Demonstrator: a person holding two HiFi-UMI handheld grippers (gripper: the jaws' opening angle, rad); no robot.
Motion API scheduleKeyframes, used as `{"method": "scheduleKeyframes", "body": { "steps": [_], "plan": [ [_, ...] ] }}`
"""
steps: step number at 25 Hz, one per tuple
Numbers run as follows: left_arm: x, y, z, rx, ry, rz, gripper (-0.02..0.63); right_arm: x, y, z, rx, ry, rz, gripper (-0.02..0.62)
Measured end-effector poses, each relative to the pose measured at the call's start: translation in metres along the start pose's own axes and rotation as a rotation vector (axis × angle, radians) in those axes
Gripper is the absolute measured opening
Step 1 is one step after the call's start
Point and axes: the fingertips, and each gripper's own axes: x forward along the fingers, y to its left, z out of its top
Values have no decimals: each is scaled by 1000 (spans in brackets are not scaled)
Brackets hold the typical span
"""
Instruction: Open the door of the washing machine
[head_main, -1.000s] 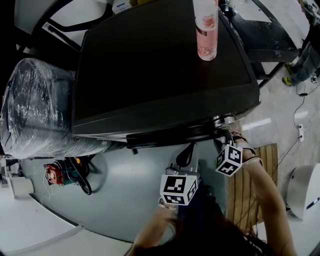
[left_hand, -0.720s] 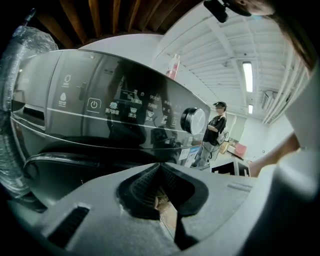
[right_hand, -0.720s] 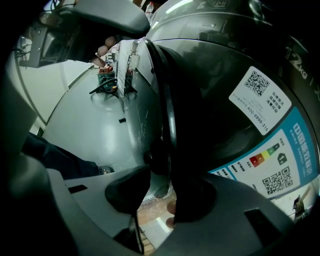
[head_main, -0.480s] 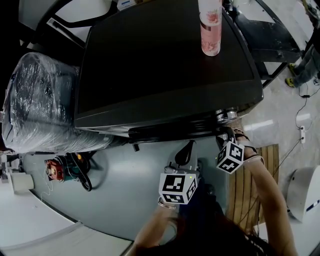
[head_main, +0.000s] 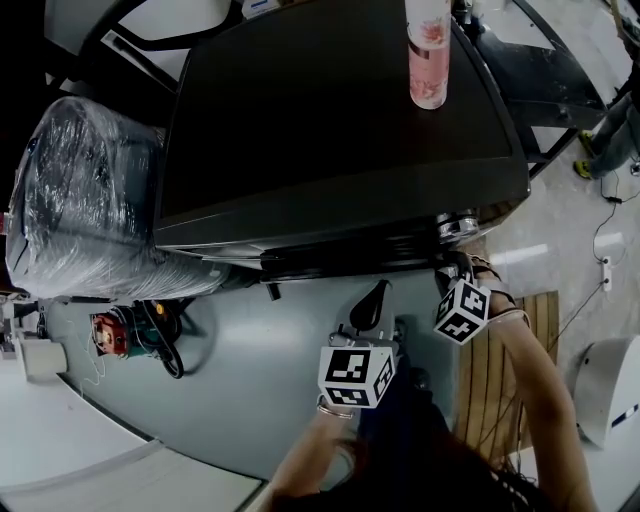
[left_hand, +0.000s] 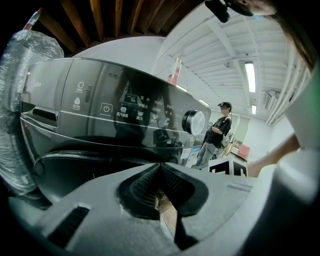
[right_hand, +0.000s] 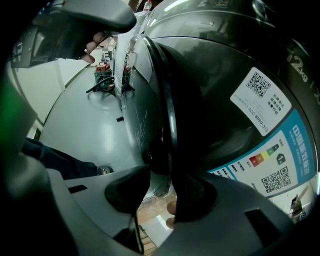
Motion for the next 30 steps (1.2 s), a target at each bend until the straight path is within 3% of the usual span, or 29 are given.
{"method": "scheduleKeyframes", "body": {
  "steps": [12, 15, 17, 20, 30],
  "plan": [
    [-8, 3, -6, -15, 1, 14, 14, -4, 6, -2, 1, 16, 16, 135],
    [-16, -2, 2, 3, -38, 10, 14, -24, 70, -17, -12, -49, 149, 101],
    [-32, -11, 2, 55, -35, 19, 14, -40, 125, -23, 55, -135, 184, 97],
    [-59, -18, -19, 58, -34, 5, 14, -57, 161, -24, 126, -195, 147, 97],
    [-109, -15, -41, 83, 9, 0, 14, -71, 212, -18, 197, -172, 92, 95]
  ]
}}
